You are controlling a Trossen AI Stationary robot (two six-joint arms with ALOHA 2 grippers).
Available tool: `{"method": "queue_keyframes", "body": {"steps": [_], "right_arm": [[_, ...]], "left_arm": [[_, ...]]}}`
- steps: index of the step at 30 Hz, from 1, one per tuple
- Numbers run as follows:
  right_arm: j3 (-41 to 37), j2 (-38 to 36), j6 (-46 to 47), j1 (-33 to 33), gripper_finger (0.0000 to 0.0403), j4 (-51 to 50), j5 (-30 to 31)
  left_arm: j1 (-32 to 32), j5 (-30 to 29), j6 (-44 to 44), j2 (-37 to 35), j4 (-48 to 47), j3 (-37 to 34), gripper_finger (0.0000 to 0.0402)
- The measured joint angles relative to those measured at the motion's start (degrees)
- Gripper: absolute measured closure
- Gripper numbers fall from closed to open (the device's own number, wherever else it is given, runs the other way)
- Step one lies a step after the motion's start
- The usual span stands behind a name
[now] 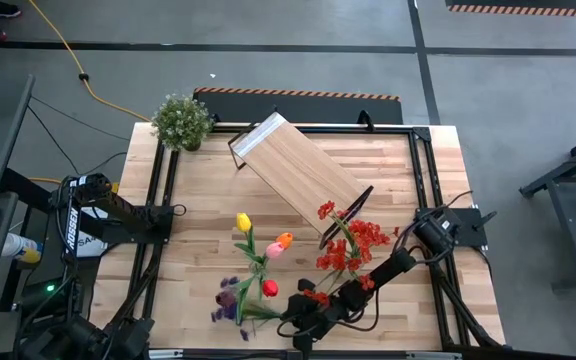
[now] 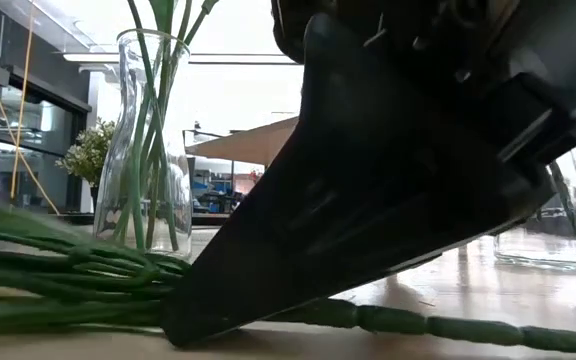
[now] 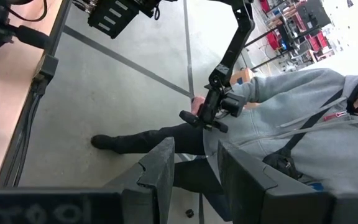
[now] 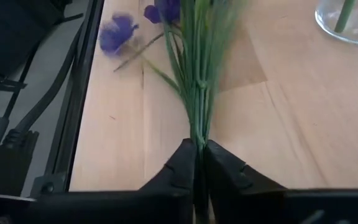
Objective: Pick and place flowers into a vace then onto a shelf
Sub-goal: Put the blue flowers into the right transparent vase
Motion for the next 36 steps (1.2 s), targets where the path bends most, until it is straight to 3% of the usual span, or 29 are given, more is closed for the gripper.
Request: {"method": "queue_keyframes", "body": {"steps": [13, 25, 36], "right_arm": [[-0.2, -1.0, 0.4, 2.8, 0.0395, -1.3, 1.5], [-0.3, -8.9, 1.2, 6.7, 0.0399, -17.8, 7.0], [-0.3, -11.1, 1.4, 7.3, 0.0402, -19.1, 7.0]], "left_arm": [[0.0, 0.3, 0.1, 0.0, 0.0, 0.0, 0.0245], [0.0, 0.3, 0.2, 0.0, 0.0, 0.0, 0.0245], [0.1, -0.1, 0.2, 0.0, 0.0, 0.0, 0.0245]]}}
